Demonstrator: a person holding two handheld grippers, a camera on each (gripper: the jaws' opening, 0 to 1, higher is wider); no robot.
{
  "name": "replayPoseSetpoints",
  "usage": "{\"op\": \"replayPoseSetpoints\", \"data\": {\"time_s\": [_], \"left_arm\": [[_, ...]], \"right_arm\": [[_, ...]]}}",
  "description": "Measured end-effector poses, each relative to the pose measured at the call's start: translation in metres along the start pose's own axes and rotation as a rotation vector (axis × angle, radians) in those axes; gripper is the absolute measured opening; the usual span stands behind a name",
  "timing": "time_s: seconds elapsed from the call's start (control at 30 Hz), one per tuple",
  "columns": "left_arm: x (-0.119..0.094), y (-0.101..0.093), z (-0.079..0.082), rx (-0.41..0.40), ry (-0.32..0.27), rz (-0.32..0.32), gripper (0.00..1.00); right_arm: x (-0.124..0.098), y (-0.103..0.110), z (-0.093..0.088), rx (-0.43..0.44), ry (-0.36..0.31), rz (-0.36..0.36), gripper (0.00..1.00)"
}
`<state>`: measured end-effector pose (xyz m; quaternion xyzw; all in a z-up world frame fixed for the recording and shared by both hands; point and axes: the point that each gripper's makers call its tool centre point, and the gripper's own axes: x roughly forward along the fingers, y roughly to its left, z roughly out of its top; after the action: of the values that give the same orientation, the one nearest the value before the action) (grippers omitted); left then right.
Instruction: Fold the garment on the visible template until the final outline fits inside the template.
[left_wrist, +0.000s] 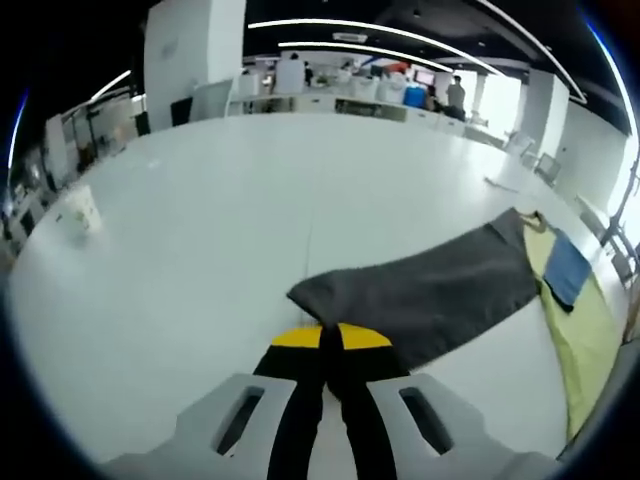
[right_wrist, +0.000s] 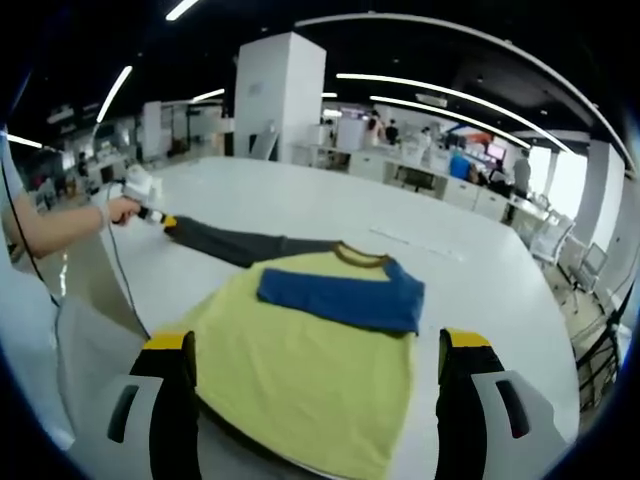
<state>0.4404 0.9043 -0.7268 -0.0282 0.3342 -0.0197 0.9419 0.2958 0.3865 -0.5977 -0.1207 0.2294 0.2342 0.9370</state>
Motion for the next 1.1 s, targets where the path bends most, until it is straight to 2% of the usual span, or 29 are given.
{"op": "replayPoseSetpoints", "data": {"time_s": [0.23,0.4,0.6,0.87,1.1], "left_arm": [[-0.009,-0.003,0.006,0.006,-0.005,0.009,0.00],[-0.016,-0.008,0.014,0.005,-0.020,0.008,0.00],[-0.020,-0.013,0.024,0.027,-0.030,0.012,0.00],[-0.031,-0.022,0.034,0.044,-0.043,0.020,0.00],[-0.039,-0.029,0.047,0.067,-0.062,0.021,0.00]], "right_arm": [[-0.005,0.002,-0.001,-0.008,0.003,0.027,1.00],[-0.005,-0.001,-0.006,-0.022,0.025,0.018,1.00],[-0.007,0.003,-0.009,-0.020,0.038,0.050,1.00],[-0.013,-0.009,-0.007,-0.018,0.018,0.049,1.00],[-0.016,-0.008,-0.007,-0.009,0.006,0.053,1.00]]}}
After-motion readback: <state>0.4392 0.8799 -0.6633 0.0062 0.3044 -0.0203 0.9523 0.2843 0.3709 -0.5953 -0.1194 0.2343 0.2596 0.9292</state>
